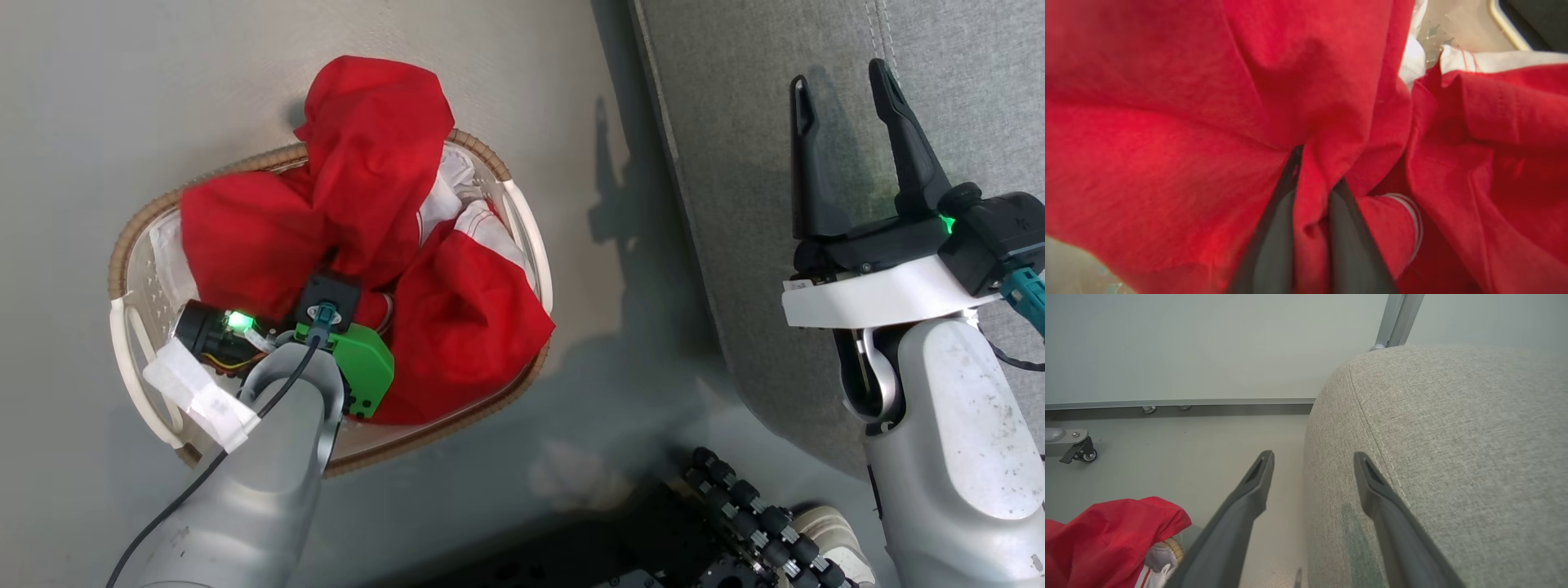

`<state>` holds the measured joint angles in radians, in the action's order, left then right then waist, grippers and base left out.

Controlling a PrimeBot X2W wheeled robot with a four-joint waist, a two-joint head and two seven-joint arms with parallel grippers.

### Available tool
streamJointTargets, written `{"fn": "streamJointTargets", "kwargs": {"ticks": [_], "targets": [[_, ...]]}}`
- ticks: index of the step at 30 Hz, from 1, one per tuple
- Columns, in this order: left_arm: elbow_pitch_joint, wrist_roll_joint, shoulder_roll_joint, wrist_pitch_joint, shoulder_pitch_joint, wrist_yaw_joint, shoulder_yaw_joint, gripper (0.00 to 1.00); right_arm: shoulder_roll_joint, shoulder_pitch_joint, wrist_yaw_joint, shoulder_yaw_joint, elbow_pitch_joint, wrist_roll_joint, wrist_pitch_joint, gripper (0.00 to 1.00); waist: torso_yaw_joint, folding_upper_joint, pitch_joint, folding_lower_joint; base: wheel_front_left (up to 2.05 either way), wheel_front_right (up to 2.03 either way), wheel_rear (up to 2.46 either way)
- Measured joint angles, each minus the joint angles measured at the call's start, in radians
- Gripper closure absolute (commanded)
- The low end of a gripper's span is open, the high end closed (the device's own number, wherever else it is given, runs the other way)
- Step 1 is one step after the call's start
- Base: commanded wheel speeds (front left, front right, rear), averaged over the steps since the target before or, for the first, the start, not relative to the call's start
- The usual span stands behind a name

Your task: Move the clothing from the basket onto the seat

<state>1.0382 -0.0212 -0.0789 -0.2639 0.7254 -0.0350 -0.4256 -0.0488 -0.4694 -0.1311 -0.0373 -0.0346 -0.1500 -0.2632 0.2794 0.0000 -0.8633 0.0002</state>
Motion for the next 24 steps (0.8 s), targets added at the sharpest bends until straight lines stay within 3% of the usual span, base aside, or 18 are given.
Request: {"fn": "streamJointTargets", "kwargs": {"ticks": [10, 24], "targets": [[-0.069, -0.033, 0.007, 0.000, -0.048, 0.006, -0.007, 1.00, 0.000, 0.014, 0.000, 0.002, -0.026, 0.012, 0.000, 0.00, -0.013, 0.0000, 0.059, -0.0001, 0.00, 0.00, 0.00], [-0.343, -0.073, 0.021, 0.000, -0.219, 0.045, -0.032, 1.00, 0.001, 0.158, 0.000, 0.037, -0.081, 0.115, 0.000, 0.00, -0.079, 0.0000, 0.309, -0.0002, 0.00, 0.00, 0.00]]}}
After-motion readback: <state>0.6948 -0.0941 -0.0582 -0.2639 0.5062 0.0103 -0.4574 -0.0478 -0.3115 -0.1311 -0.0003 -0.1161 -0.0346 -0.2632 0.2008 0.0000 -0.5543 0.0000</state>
